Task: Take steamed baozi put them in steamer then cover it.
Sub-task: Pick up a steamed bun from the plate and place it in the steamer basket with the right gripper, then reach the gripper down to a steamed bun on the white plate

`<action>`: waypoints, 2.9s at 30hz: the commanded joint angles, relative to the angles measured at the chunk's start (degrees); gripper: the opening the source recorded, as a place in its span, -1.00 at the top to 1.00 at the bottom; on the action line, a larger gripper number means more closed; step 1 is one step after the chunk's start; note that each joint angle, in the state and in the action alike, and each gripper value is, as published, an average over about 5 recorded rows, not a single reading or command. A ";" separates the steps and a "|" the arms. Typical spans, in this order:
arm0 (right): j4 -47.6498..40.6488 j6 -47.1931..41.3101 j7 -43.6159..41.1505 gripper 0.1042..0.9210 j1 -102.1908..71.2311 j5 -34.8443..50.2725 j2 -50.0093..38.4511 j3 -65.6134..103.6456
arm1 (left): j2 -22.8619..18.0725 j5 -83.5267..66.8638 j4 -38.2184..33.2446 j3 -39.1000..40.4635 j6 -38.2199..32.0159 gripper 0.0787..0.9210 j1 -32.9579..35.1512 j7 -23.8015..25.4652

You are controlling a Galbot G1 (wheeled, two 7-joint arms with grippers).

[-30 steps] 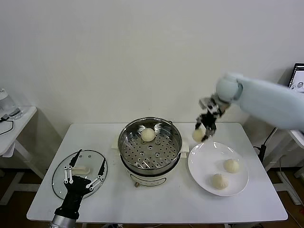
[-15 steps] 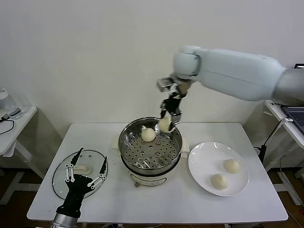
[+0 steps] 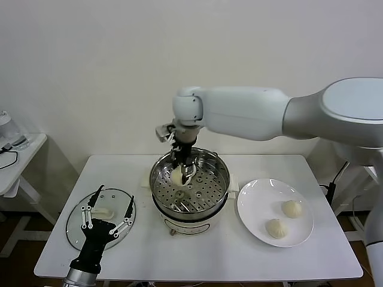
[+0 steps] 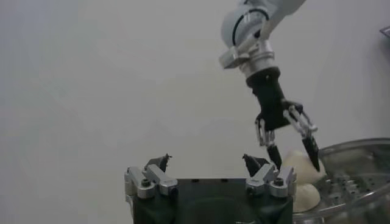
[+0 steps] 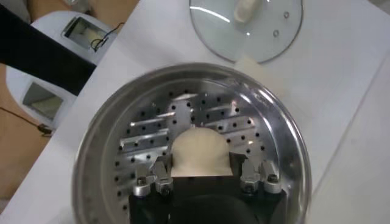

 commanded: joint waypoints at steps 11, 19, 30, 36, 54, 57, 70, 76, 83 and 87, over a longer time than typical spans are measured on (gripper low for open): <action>-2.38 -1.65 5.85 -0.33 -5.14 0.18 4.01 -1.30 | 0.12 0.07 -0.22 -0.84 -0.62 -0.77 0.58 -0.34; -2.11 -1.45 6.51 -0.62 -5.71 -0.16 3.76 -0.71 | 0.06 0.03 -0.11 -1.36 -0.85 -0.77 0.63 -0.45; 10.97 1.21 0.76 -0.76 4.42 -5.26 -14.94 3.96 | 0.14 0.02 -0.13 -0.73 -0.58 -0.77 0.20 -0.50; 13.66 6.70 -5.40 -0.76 9.52 -10.73 -30.08 3.41 | 0.33 0.23 0.15 0.29 -0.39 -0.77 -0.23 -0.42; 14.67 12.79 -10.20 -0.76 -12.38 -24.12 -53.95 6.64 | 0.15 1.03 -0.04 -0.01 0.04 -0.77 0.53 -0.39; 14.98 12.85 -9.93 -0.76 -17.24 -25.08 -53.96 9.14 | 0.08 1.33 0.09 -0.06 -0.02 -0.77 0.83 -0.39; 13.19 11.89 -4.49 -0.76 -26.25 -31.10 -49.75 14.91 | 0.04 2.09 0.40 -0.33 -0.25 -0.77 1.10 -0.53; 12.38 11.45 -3.73 -0.76 -28.18 -33.07 -48.25 16.23 | -0.03 2.15 0.58 -0.42 -0.35 -0.77 1.26 -0.61; 11.79 11.26 -2.60 -0.76 -30.16 -34.63 -47.05 17.48 | 0.08 1.99 0.55 -0.56 -0.27 -0.77 1.18 -0.77; 11.72 11.21 -2.32 -0.76 -30.83 -35.08 -46.58 17.94 | 0.23 1.92 0.43 -0.74 -0.15 -0.77 1.13 -0.81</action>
